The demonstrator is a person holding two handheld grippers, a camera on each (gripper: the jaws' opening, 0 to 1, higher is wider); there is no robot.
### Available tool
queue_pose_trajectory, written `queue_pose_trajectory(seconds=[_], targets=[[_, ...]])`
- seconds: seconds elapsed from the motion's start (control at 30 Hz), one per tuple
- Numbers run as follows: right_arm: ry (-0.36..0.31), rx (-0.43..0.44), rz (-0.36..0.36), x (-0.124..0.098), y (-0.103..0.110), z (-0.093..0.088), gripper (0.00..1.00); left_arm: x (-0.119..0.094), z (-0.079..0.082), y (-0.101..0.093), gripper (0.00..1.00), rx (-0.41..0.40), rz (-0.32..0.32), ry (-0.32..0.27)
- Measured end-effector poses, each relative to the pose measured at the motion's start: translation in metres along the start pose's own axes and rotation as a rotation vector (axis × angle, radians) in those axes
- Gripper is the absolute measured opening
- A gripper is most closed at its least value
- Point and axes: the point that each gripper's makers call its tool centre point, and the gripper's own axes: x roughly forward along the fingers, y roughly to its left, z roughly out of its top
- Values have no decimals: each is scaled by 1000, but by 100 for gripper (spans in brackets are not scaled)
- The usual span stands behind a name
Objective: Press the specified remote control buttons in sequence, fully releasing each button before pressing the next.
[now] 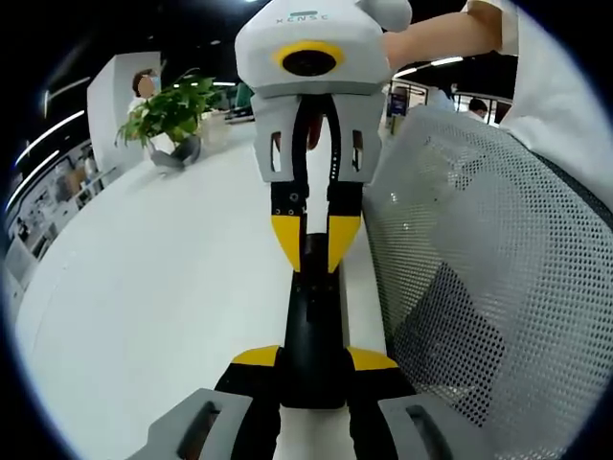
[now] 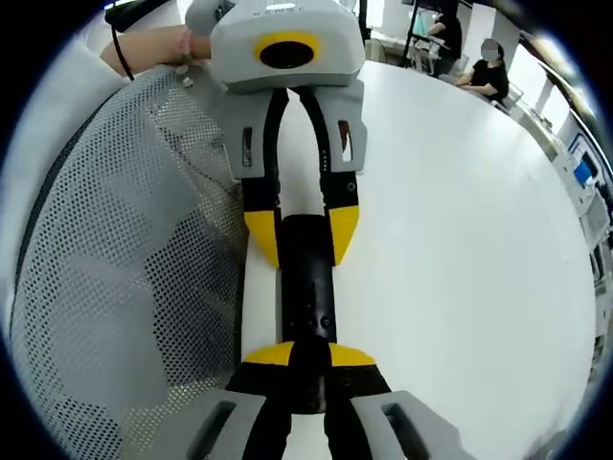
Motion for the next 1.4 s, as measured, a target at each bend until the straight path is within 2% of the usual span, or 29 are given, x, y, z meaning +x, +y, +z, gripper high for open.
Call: queue_pose_trajectory(seconds=[0.27,1.4], targets=[[42,-22,20,0,0,0,8,0,0,0,25,2,-1,5],[40,-28,-10,0,1,0,8,2,0,1,25,4,-3,12]])
